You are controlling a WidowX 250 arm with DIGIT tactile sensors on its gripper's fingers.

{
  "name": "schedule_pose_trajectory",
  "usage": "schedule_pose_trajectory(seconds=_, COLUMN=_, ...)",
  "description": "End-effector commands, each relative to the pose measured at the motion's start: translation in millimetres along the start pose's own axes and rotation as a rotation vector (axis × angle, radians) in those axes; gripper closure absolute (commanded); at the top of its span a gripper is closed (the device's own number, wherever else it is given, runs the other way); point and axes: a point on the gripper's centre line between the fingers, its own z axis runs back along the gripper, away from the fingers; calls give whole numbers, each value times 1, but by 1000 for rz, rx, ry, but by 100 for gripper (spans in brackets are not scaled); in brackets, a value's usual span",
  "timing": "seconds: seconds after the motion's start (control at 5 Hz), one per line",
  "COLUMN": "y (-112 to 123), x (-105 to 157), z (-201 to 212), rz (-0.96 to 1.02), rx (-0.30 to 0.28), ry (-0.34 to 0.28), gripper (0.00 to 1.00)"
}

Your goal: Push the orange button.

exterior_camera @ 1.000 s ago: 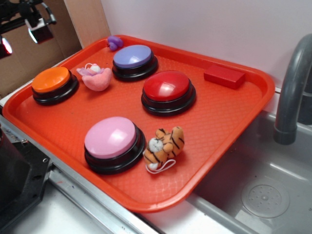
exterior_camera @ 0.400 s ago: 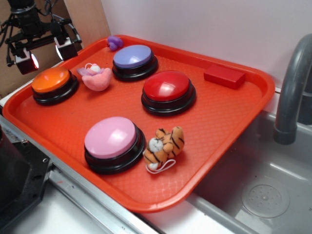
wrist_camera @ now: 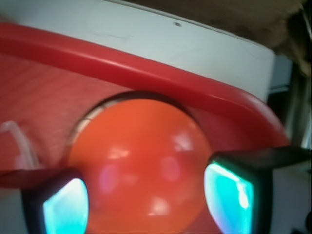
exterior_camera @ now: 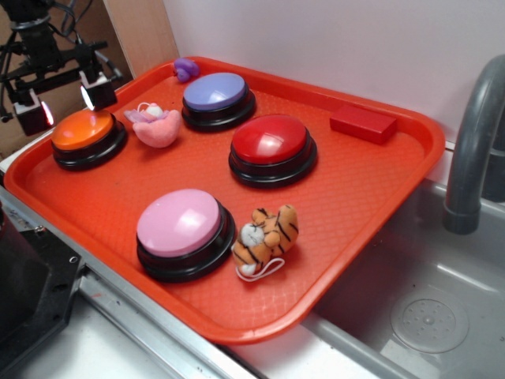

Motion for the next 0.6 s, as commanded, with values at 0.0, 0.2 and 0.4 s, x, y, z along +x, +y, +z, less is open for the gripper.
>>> schedule_pose_trajectory(seconds=0.0, y=5, x=-1, z=-9, rz=-19, rx=-30, ry=-120, gripper=0)
schedule_pose_trajectory(seconds=0.2, y=4, x=-6, z=-21, rz=-2, rx=-64, ry=-91, gripper=0)
schedule_pose_trajectory(seconds=0.4, y=4, x=-9, z=-20, rz=5, rx=-72, ry=-79, gripper=0)
